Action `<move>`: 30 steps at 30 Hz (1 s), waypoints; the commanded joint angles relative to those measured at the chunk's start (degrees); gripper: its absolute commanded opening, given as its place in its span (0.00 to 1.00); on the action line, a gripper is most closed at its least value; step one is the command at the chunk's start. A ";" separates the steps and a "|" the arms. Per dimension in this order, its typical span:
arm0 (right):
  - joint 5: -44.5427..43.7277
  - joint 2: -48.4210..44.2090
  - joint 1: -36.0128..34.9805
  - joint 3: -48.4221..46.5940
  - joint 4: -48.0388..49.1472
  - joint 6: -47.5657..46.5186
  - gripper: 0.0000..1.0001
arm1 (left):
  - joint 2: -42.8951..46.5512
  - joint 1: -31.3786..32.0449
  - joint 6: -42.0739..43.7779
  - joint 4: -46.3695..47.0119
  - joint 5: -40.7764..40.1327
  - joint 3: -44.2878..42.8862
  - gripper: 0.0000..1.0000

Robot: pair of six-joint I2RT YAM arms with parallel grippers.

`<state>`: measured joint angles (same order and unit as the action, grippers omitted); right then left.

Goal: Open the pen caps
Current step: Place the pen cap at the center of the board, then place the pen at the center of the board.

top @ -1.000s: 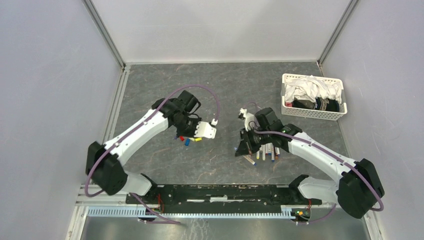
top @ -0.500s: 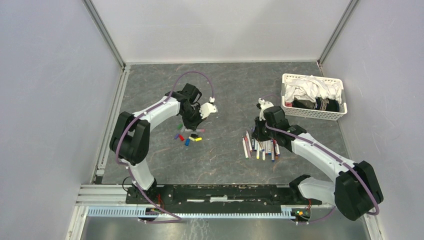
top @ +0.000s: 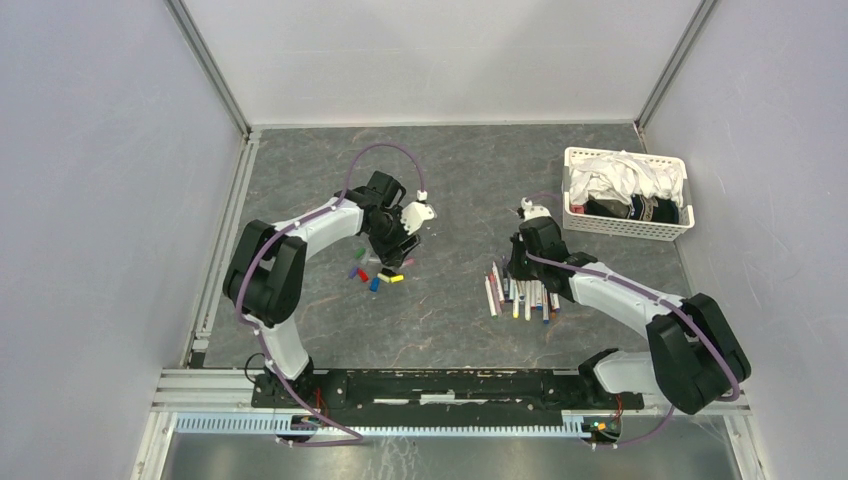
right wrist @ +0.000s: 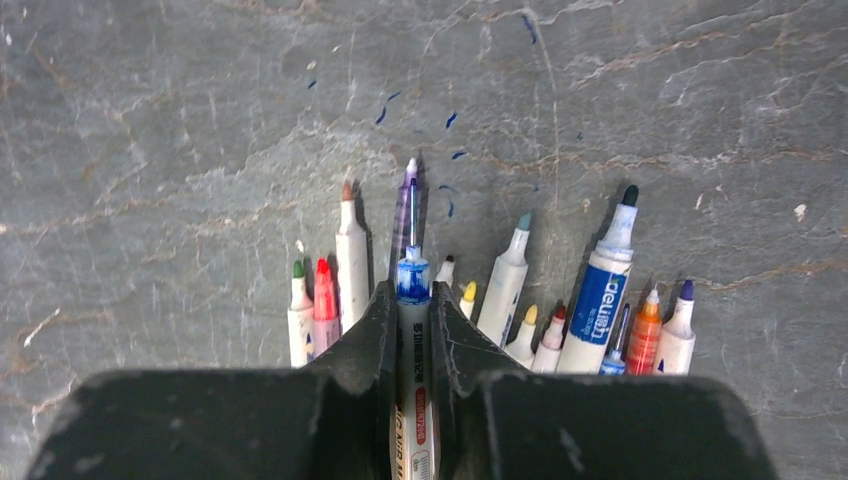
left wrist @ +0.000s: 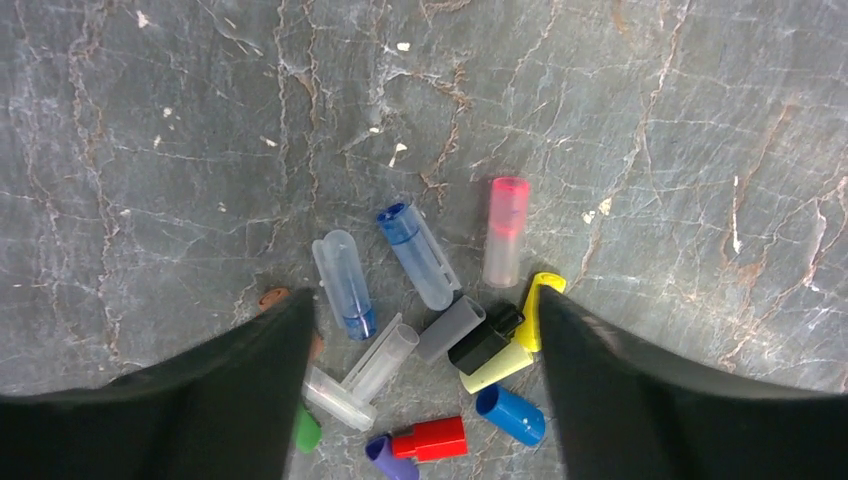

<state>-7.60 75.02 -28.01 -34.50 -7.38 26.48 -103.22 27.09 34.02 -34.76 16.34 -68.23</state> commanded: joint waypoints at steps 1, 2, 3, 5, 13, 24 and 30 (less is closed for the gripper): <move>-5.33 1.77 0.07 0.34 5.14 3.50 0.00 | 4.92 0.08 -6.50 0.95 0.04 -1.76 0.97; -5.76 2.28 -0.04 0.23 5.46 3.87 0.00 | 5.79 -0.01 -7.49 0.04 0.09 -2.45 1.00; -5.93 2.76 0.03 0.16 5.94 4.04 0.00 | 6.56 -0.13 -8.26 -1.09 0.39 -3.32 1.00; -7.16 3.77 -0.35 -0.10 6.30 4.20 0.00 | 7.97 -0.70 -9.83 -3.63 1.26 -5.13 1.00; -9.42 6.87 -1.65 -0.23 7.01 5.33 0.18 | 13.28 -6.84 -12.83 -11.62 -0.07 -11.92 1.00; -8.60 3.22 -1.88 -0.34 4.51 5.09 0.41 | 20.37 -10.26 -14.57 -12.36 -11.53 -11.07 1.00; -6.33 -3.18 -1.95 4.28 4.89 5.94 0.13 | 21.75 -10.39 -14.16 -13.25 -12.05 -9.80 1.00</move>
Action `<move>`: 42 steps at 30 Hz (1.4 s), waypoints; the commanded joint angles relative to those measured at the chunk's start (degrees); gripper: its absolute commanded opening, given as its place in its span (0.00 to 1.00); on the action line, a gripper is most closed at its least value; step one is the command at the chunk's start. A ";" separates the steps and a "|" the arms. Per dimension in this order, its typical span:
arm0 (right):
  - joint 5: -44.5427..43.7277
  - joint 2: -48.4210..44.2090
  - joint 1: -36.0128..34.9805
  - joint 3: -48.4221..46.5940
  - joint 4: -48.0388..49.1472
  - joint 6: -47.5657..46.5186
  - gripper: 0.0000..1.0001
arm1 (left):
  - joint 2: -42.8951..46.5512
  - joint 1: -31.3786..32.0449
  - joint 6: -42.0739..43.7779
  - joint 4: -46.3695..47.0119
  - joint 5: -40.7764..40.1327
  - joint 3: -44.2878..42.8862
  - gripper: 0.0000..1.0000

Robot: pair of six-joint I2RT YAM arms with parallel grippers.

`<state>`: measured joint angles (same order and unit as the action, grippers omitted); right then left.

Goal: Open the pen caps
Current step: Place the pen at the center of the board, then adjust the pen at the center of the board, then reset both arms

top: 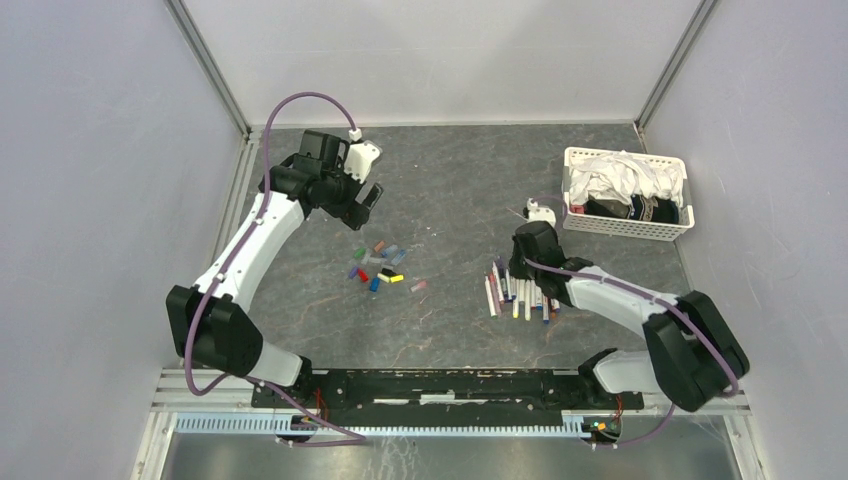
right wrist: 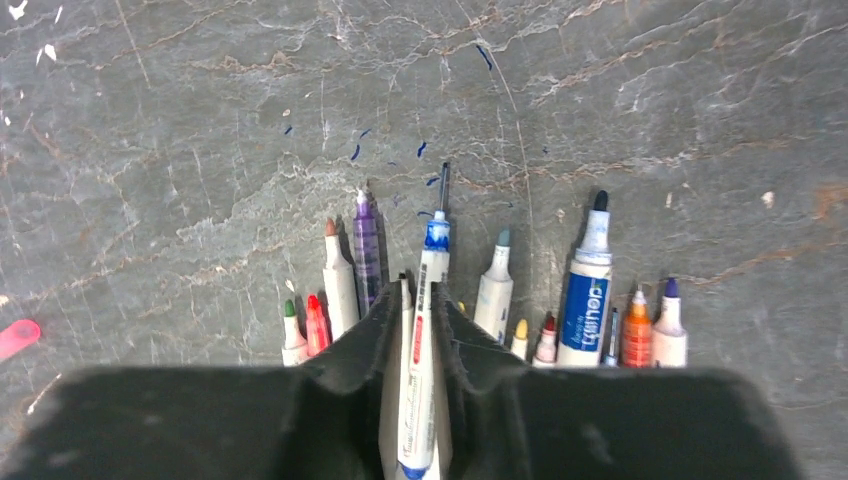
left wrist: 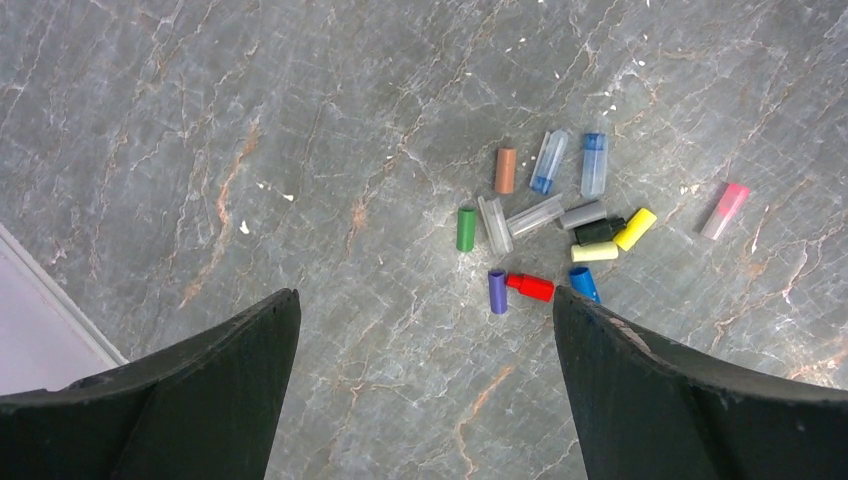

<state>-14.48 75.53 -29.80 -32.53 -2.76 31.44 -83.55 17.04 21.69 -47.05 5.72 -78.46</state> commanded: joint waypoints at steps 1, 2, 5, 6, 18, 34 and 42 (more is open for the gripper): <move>0.79 -3.79 -0.16 2.61 0.23 1.06 0.09 | 2.22 -0.35 -1.92 -1.03 -1.33 0.51 1.00; 1.28 -3.46 -0.12 2.79 0.34 0.99 0.05 | 2.36 -0.34 -1.96 -1.17 -1.21 0.60 1.00; 2.31 -1.39 -0.08 2.96 0.29 0.95 0.00 | 2.59 -0.34 -2.62 -1.26 -1.23 0.76 1.00; 2.79 -0.83 -0.09 3.21 0.65 1.14 0.00 | 2.64 -0.34 -2.88 -1.27 -1.31 0.79 1.00; 5.28 0.06 -0.16 4.29 3.18 1.58 0.00 | 3.92 -0.43 -2.98 -0.77 -2.48 1.57 1.00; -11.94 -16.82 0.00 -7.58 -10.78 -13.68 0.90 | 6.19 -6.02 -1.62 9.89 -9.41 6.15 1.00; -38.52 -22.04 0.75 -2.78 -11.61 -15.33 0.98 | 13.56 -9.52 -4.67 37.13 -4.52 22.78 1.00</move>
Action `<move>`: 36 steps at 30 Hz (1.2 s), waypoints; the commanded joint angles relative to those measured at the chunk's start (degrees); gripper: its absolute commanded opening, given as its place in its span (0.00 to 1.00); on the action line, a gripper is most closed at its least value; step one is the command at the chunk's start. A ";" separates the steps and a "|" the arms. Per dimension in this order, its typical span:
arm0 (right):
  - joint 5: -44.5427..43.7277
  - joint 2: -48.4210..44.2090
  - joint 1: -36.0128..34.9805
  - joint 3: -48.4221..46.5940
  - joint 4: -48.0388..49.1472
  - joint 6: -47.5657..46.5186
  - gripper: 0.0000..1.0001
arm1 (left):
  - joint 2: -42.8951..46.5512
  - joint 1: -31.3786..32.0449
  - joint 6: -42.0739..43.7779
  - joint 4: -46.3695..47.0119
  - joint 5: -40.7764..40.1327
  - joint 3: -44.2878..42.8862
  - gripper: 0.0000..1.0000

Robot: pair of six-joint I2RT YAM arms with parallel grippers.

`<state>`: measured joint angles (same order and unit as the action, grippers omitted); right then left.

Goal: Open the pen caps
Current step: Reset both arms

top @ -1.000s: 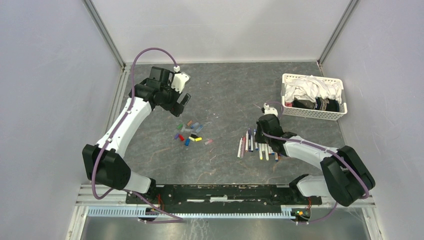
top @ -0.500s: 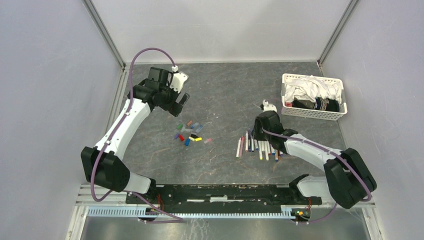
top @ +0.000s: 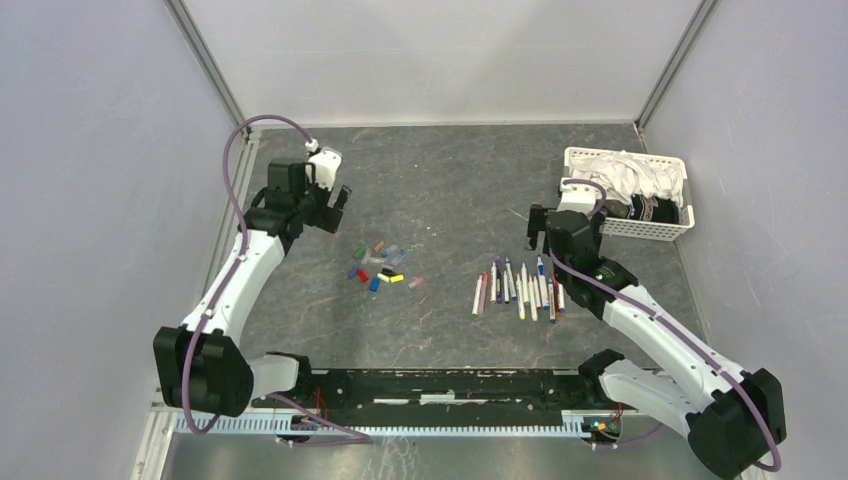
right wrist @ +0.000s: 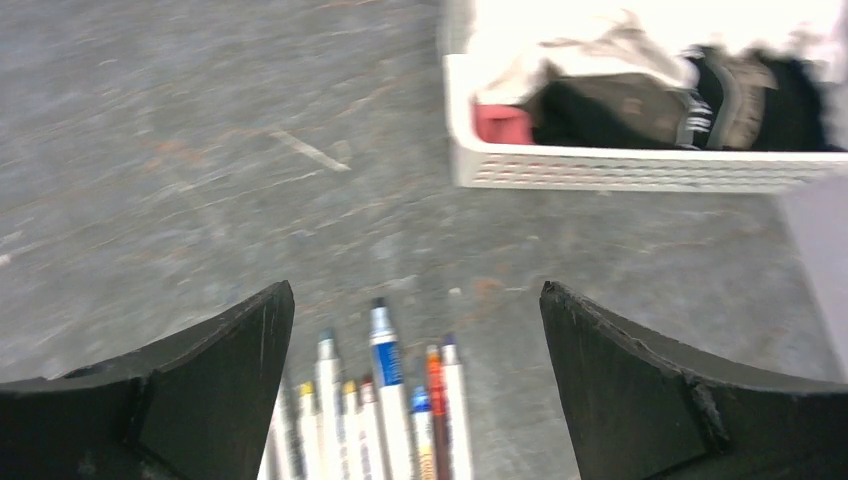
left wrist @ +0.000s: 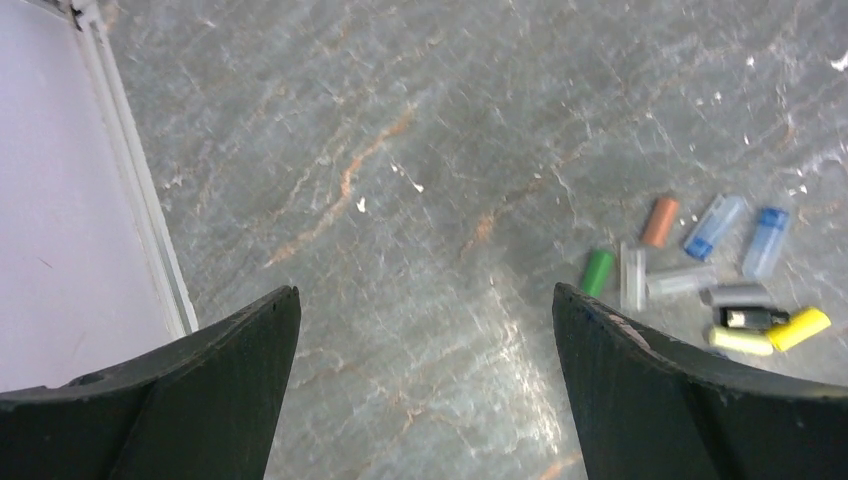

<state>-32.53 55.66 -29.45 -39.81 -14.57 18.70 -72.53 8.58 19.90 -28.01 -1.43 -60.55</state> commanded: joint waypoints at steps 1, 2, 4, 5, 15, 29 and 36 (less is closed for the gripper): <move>-22.60 -3.54 0.38 8.00 5.00 -5.20 0.98 | 2.11 -1.21 -2.86 20.85 2.91 6.38 1.00; -24.41 -4.78 0.45 12.37 11.23 -8.12 0.98 | 1.56 -1.51 -3.40 23.85 3.40 8.11 1.00; -24.11 -6.36 0.63 19.16 22.07 -17.20 0.98 | 0.17 -2.11 -5.08 28.40 5.64 11.01 1.00; -24.36 -6.31 0.74 21.59 25.70 -20.24 0.98 | -0.41 -2.28 -6.13 30.89 7.07 12.58 1.00; -27.36 4.47 7.16 29.86 34.05 -12.73 0.98 | -1.53 -2.45 -14.19 63.62 13.85 34.58 1.00; -27.14 12.17 10.72 42.93 78.94 -23.07 0.98 | -2.19 -2.46 -9.18 80.38 11.37 46.89 1.00; -22.36 13.19 12.79 44.53 85.41 -25.03 0.98 | -3.65 -3.22 -10.19 81.50 9.14 46.45 1.00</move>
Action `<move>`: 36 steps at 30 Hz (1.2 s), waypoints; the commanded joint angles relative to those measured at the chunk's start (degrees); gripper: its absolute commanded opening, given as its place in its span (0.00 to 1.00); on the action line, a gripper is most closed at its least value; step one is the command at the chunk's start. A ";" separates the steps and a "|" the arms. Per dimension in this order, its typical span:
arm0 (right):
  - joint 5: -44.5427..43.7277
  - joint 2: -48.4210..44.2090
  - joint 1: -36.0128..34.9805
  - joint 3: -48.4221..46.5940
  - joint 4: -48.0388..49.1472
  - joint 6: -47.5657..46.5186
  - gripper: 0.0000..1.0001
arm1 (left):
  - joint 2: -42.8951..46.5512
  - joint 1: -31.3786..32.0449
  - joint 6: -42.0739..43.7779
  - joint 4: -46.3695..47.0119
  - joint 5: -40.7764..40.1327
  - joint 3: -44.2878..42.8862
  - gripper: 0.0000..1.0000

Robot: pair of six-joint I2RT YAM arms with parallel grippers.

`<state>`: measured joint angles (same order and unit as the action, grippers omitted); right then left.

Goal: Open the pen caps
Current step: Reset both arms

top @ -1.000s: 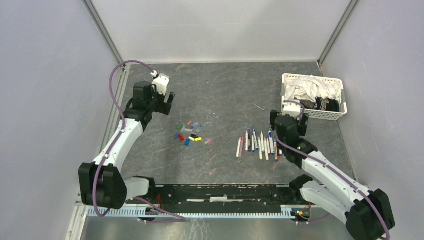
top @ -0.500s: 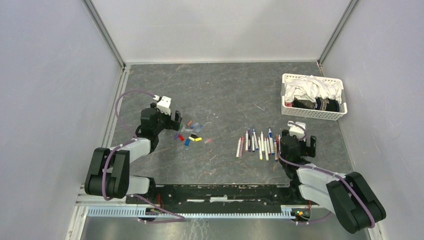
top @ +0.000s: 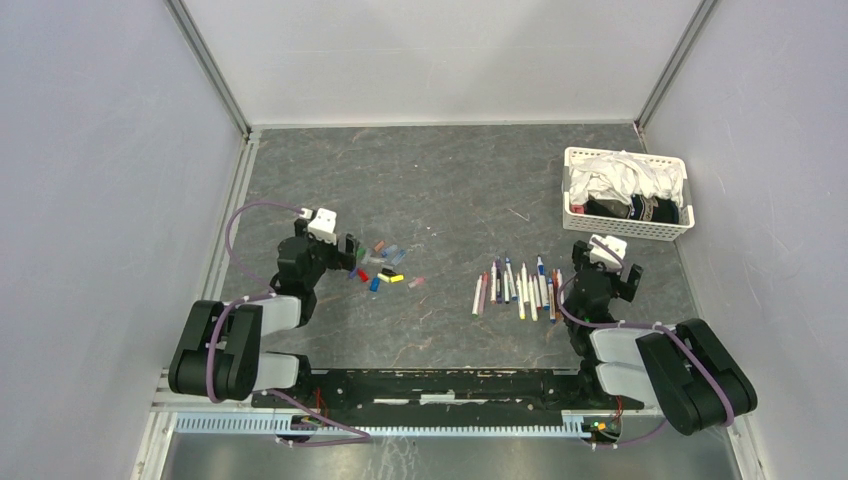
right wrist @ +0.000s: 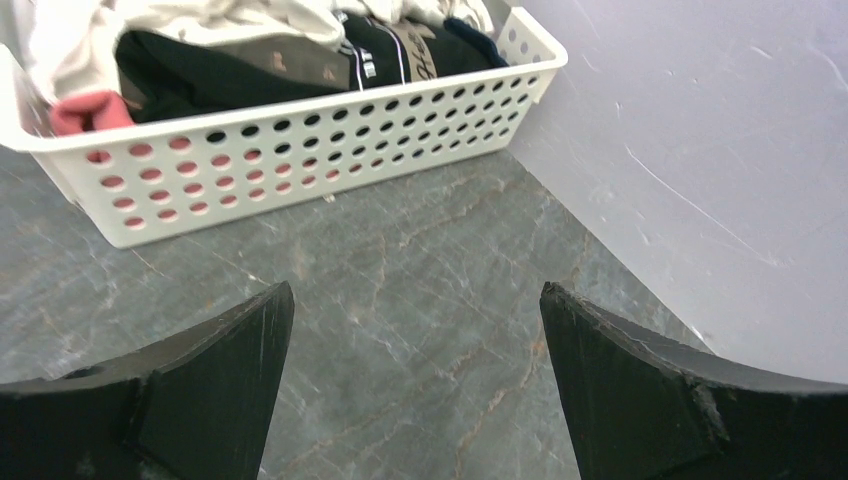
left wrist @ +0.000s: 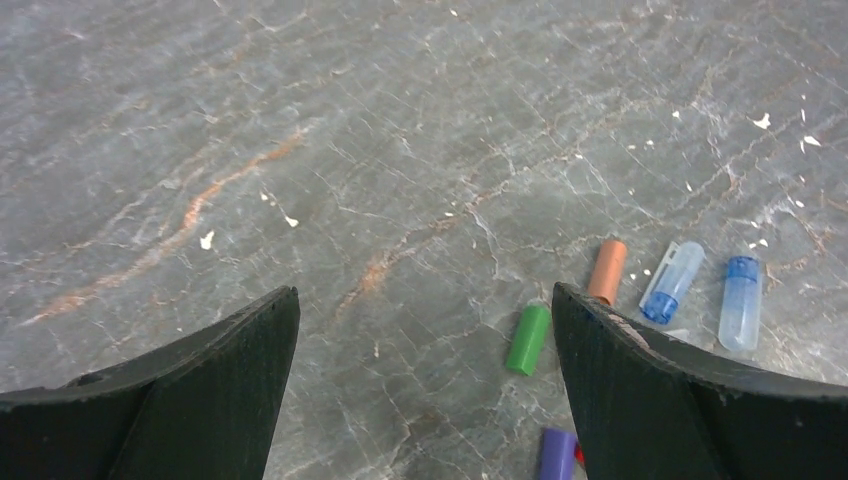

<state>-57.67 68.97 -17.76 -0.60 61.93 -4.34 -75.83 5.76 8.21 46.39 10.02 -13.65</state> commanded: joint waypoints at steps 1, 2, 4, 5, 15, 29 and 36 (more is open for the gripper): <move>3.14 -0.38 1.45 5.58 8.96 -1.79 0.98 | -0.55 -0.47 1.14 7.98 -2.30 -0.23 1.00; 3.54 -0.66 2.01 5.87 9.26 -1.58 0.98 | -0.92 -0.48 0.72 9.52 -2.21 0.21 1.00; 4.34 -1.02 3.03 6.24 9.29 -0.99 0.98 | -2.59 -0.49 0.25 13.79 -1.93 1.32 1.00; 4.54 -1.08 3.51 6.42 9.57 -0.79 0.98 | -3.84 -0.49 0.26 15.44 -1.62 1.54 1.00; 16.40 4.65 5.98 5.70 15.41 -3.65 0.98 | -9.19 -1.10 -3.19 30.31 -8.95 6.19 1.00; 34.56 9.18 11.08 5.87 18.69 -4.67 0.98 | -11.81 -3.85 -7.70 21.09 -11.51 -0.05 0.90; 34.60 8.89 11.27 6.31 19.32 -4.76 0.98 | -11.75 -3.83 -7.81 21.46 -12.15 0.07 1.00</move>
<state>-25.02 78.63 -6.70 -0.60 79.13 -10.07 -88.36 2.11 2.59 66.08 -0.19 -13.15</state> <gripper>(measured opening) 0.979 0.994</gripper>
